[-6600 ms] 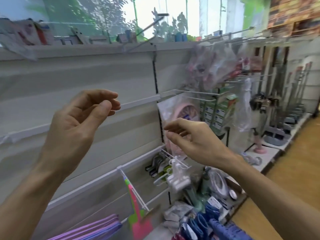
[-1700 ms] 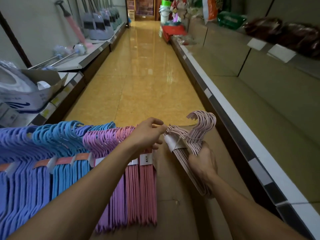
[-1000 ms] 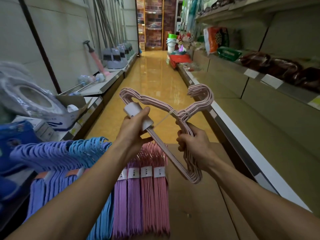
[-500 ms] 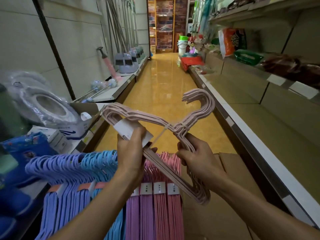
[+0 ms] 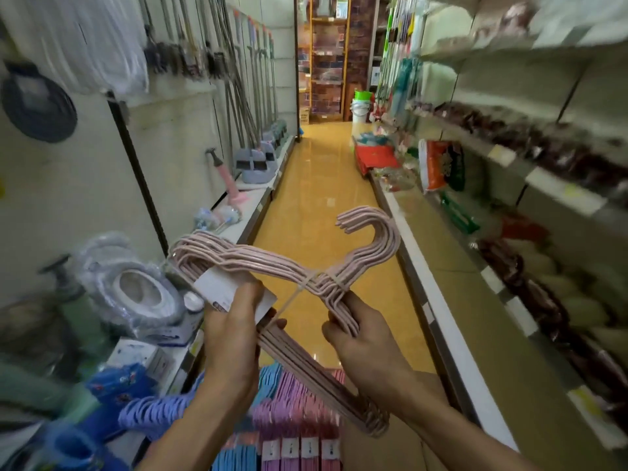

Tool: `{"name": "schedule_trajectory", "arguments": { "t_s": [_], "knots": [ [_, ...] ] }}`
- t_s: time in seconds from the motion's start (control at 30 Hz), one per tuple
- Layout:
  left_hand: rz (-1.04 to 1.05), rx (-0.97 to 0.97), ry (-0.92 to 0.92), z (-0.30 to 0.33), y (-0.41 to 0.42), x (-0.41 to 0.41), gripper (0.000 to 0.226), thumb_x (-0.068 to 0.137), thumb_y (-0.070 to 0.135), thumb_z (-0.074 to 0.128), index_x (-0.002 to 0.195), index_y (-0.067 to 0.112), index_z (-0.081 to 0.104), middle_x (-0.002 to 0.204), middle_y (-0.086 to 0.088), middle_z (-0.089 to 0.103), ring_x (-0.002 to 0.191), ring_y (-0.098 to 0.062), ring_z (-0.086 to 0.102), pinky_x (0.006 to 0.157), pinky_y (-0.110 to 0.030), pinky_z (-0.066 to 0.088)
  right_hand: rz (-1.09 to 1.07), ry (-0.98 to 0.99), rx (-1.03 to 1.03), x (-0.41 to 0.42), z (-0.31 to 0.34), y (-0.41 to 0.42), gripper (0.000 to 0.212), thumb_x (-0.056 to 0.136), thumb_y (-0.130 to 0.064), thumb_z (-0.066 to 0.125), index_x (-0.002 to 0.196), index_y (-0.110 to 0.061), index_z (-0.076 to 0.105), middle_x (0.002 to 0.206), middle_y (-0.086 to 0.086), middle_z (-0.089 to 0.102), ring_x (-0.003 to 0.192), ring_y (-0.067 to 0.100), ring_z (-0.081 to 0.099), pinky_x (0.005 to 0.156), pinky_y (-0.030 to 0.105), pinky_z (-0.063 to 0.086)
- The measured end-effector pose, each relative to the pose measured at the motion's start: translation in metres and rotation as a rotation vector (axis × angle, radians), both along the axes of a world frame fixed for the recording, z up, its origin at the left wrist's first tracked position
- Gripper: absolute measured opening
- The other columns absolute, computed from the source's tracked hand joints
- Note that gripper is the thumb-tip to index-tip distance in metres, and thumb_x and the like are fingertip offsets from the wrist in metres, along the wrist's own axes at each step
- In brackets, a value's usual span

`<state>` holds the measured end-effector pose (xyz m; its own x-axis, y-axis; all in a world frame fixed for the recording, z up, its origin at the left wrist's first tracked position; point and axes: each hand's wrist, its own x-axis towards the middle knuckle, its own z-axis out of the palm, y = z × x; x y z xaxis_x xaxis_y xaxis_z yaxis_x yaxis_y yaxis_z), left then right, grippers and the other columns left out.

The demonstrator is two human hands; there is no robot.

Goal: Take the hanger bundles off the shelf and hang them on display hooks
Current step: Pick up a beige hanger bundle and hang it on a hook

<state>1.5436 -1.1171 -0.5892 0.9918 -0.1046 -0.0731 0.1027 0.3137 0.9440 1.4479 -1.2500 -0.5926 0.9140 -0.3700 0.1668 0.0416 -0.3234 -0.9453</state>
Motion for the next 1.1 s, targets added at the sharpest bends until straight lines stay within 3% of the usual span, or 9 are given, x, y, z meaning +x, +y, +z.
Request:
{"name": "schedule_trajectory", "arguments": {
  "t_s": [0.1, 0.2, 0.33, 0.43, 0.53, 0.67, 0.77, 0.93, 1.1],
  "knots": [
    [-0.019, -0.048, -0.034, 0.106, 0.005, 0.002, 0.028, 0.073, 0.03, 0.066, 0.089, 0.008, 0.063, 0.087, -0.014, 0.051, 0.076, -0.037, 0.059, 0.063, -0.042, 0.058, 0.005, -0.02, -0.014, 0.0, 0.105, 0.006, 0.033, 0.093, -0.004, 0.055, 0.088, -0.036, 0.057, 0.063, -0.011, 0.047, 0.058, 0.006, 0.036, 0.056, 0.022, 0.033],
    [-0.041, -0.064, -0.118, 0.217, 0.015, 0.002, 0.037, 0.074, 0.03, 0.066, 0.104, 0.007, 0.063, 0.087, -0.013, 0.056, 0.079, -0.036, 0.06, 0.06, -0.039, 0.055, -0.008, -0.061, -0.065, 0.0, 0.213, 0.015, 0.024, 0.092, -0.006, 0.056, 0.083, -0.029, 0.057, 0.067, -0.004, 0.045, 0.059, 0.009, 0.037, 0.057, 0.027, 0.032],
    [-0.04, -0.083, -0.138, 0.35, 0.031, 0.003, 0.029, 0.081, 0.025, 0.064, 0.104, 0.009, 0.057, 0.083, -0.011, 0.053, 0.077, -0.033, 0.059, 0.059, -0.039, 0.056, -0.035, -0.11, -0.133, 0.0, 0.348, 0.03, 0.022, 0.09, -0.007, 0.057, 0.09, -0.029, 0.06, 0.065, -0.007, 0.051, 0.053, 0.005, 0.038, 0.049, 0.016, 0.031],
    [-0.047, -0.098, -0.156, 0.429, 0.047, 0.005, 0.032, 0.084, 0.024, 0.066, 0.109, 0.006, 0.059, 0.081, -0.008, 0.058, 0.08, -0.029, 0.061, 0.069, -0.05, 0.057, -0.024, -0.12, -0.158, -0.003, 0.431, 0.044, 0.024, 0.094, -0.012, 0.056, 0.087, -0.035, 0.057, 0.056, -0.018, 0.053, 0.046, 0.004, 0.04, 0.045, 0.014, 0.03],
    [-0.042, -0.126, -0.189, 0.497, 0.063, 0.002, 0.035, 0.081, 0.026, 0.069, 0.108, 0.005, 0.062, 0.084, -0.005, 0.064, 0.088, -0.031, 0.064, 0.084, -0.056, 0.055, -0.017, -0.118, -0.17, -0.009, 0.5, 0.06, 0.025, 0.096, -0.015, 0.054, 0.082, -0.036, 0.055, 0.058, -0.008, 0.051, 0.045, 0.007, 0.035, 0.043, 0.019, 0.028],
    [-0.079, -0.098, -0.208, 0.56, 0.085, -0.007, 0.081, 0.073, 0.039, 0.075, 0.137, -0.003, 0.047, 0.091, -0.005, 0.063, 0.091, -0.027, 0.066, 0.082, -0.052, 0.059, -0.069, -0.131, -0.195, -0.017, 0.566, 0.084, 0.038, 0.095, -0.017, 0.055, 0.071, -0.046, 0.054, 0.058, -0.013, 0.055, 0.052, 0.009, 0.043, 0.054, 0.028, 0.035],
    [-0.107, -0.063, -0.195, 0.586, 0.103, -0.018, 0.104, 0.066, 0.054, 0.082, 0.145, 0.002, 0.038, 0.123, -0.018, 0.063, 0.105, -0.036, 0.067, 0.076, -0.046, 0.06, -0.108, -0.13, -0.215, -0.026, 0.597, 0.099, 0.032, 0.097, -0.017, 0.056, 0.075, -0.041, 0.052, 0.067, -0.012, 0.059, 0.06, 0.008, 0.05, 0.056, 0.026, 0.038],
    [-0.086, -0.077, -0.268, 0.617, 0.129, -0.042, 0.067, 0.077, 0.043, 0.078, 0.131, 0.012, 0.054, 0.118, -0.013, 0.07, 0.102, -0.033, 0.07, 0.074, -0.042, 0.057, -0.089, -0.183, -0.213, -0.038, 0.621, 0.118, 0.02, 0.098, -0.021, 0.056, 0.082, -0.03, 0.061, 0.071, 0.003, 0.06, 0.065, 0.018, 0.051, 0.058, 0.03, 0.039],
    [0.057, -0.068, -0.321, 0.64, 0.162, -0.062, 0.103, 0.052, 0.064, 0.086, 0.14, 0.028, 0.047, 0.132, -0.007, 0.063, 0.116, -0.034, 0.063, 0.095, -0.057, 0.052, 0.009, -0.213, -0.214, -0.038, 0.64, 0.138, 0.016, 0.097, -0.019, 0.058, 0.096, -0.005, 0.066, 0.072, 0.015, 0.06, 0.063, 0.016, 0.049, 0.058, 0.031, 0.039]
  ]
}}
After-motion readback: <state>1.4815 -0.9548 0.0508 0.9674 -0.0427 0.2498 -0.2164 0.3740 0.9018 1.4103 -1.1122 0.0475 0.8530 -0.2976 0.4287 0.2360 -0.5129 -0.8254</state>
